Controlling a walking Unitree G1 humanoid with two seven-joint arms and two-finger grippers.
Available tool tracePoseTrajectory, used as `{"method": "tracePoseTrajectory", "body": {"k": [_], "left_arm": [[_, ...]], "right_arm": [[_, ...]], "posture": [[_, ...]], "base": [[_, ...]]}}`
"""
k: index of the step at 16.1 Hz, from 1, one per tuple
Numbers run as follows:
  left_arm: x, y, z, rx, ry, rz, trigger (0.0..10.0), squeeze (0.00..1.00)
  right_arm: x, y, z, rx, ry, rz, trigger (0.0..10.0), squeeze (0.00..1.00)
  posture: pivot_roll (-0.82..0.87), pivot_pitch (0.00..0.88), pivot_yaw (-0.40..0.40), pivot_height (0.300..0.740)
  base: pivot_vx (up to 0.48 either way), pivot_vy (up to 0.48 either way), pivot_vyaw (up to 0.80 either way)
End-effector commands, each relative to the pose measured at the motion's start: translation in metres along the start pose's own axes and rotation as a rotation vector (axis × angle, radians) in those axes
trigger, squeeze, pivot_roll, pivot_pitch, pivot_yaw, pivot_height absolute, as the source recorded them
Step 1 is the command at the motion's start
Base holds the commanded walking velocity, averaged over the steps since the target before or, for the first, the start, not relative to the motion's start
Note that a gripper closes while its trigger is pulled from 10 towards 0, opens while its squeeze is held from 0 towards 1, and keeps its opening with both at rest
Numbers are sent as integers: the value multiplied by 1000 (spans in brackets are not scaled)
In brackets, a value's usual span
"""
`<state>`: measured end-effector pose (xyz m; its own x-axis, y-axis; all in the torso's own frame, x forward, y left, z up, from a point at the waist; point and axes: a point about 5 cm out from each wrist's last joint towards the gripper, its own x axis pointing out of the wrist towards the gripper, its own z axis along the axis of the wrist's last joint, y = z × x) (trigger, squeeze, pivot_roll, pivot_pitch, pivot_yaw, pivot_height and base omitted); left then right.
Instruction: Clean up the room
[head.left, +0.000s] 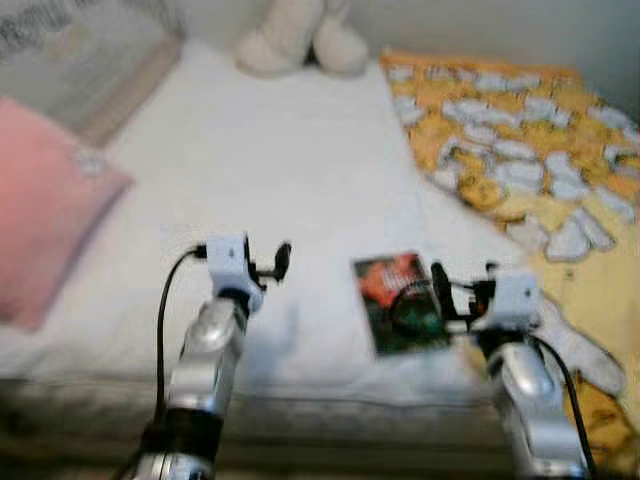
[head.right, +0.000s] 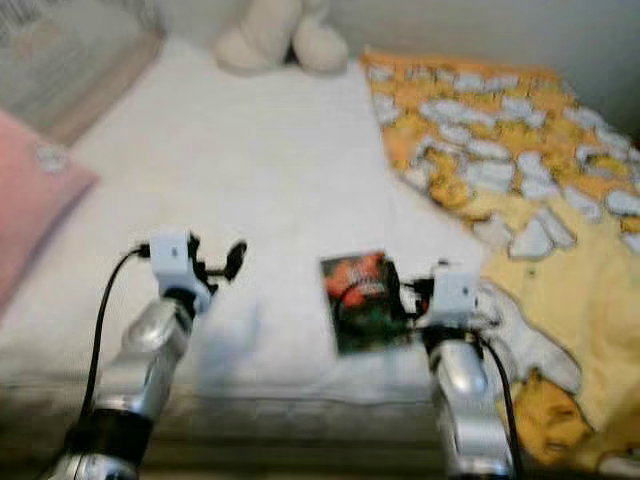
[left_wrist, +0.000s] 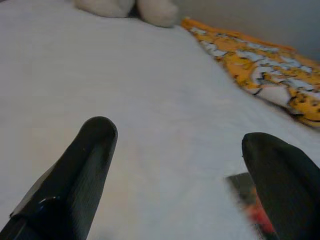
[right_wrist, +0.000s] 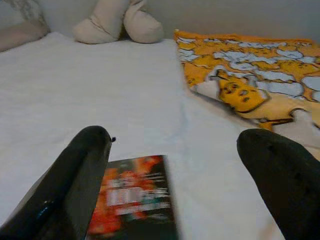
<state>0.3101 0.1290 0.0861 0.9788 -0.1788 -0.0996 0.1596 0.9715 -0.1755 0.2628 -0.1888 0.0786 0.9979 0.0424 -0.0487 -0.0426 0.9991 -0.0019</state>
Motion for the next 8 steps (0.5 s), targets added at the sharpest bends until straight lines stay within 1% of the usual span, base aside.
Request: {"method": "tracePoseTrajectory", "body": {"k": [1, 3, 5, 6, 8], "left_arm": [[-3, -8, 0, 10, -1, -46, 10000, 0], [-7, -4, -1, 17, 5, -56, 10000, 0], [-8, -5, 1, 19, -3, -68, 10000, 0], [-9, -1, 2, 22, -3, -62, 10000, 0], [-9, 4, 3, 37, 1, -36, 10000, 0]], "right_arm": [[-2, -5, 0, -3, 1, -25, 10000, 0], [-5, -2, -4, 6, 9, -29, 10000, 0], [-5, -2, -7, 10, 22, -29, 10000, 0], [-5, 3, -9, 15, 30, -20, 10000, 0], [-4, 5, -10, 18, 34, -8, 10000, 0]], "posture": [[-92, 0, -27, 740], [-75, 0, -27, 740], [-66, 0, -25, 740], [-52, 0, -25, 740], [-42, 0, -28, 740]], "base": [[277, -386, 0], [279, -386, 0], [289, -381, 0], [0, 0, 0], [0, 0, 0]]}}
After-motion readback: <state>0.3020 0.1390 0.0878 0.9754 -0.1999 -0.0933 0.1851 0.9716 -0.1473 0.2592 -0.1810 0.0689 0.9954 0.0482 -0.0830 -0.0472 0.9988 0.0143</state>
